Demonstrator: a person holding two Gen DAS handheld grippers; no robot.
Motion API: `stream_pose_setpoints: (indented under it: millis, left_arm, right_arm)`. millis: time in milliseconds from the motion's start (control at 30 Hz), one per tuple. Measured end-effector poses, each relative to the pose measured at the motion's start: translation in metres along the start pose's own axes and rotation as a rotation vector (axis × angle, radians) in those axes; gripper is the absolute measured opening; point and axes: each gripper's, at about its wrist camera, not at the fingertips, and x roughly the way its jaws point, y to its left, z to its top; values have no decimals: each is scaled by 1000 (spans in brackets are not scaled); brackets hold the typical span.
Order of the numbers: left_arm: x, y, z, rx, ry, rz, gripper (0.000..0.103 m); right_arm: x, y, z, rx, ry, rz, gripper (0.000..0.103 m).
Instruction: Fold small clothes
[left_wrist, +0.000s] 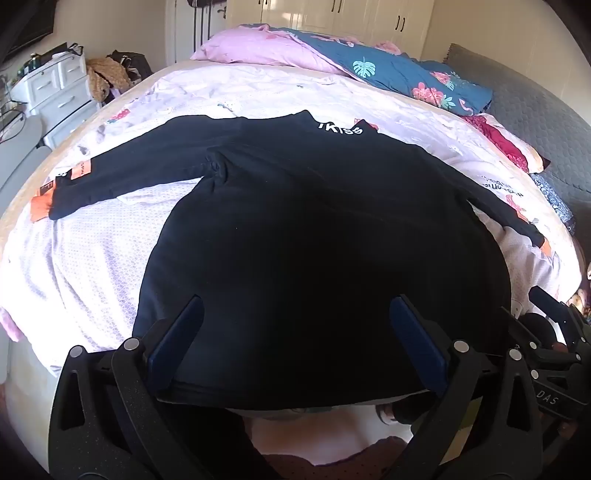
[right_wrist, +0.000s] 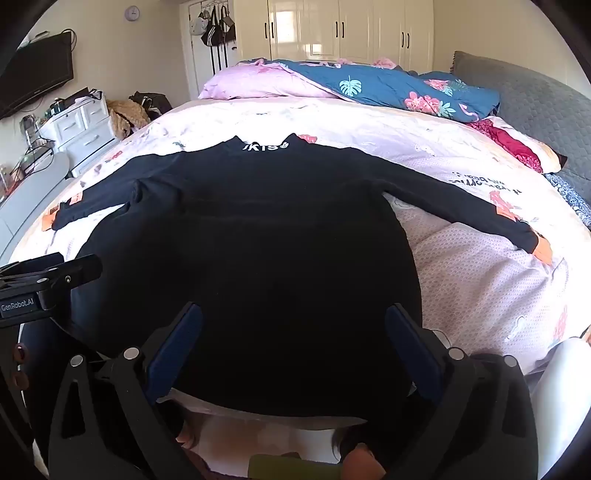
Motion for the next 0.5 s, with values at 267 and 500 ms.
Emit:
stream_pose_setpoints:
  millis: [267,500]
  left_arm:
    - [-1,0,-1,-8,-2,-3,95]
    - [-2,0,1,-9,-1,-8,95]
  right_arm:
    - [-1,1,-1,-3,-19,1,99]
    - [0,-4,-5,-1,-16,2,99]
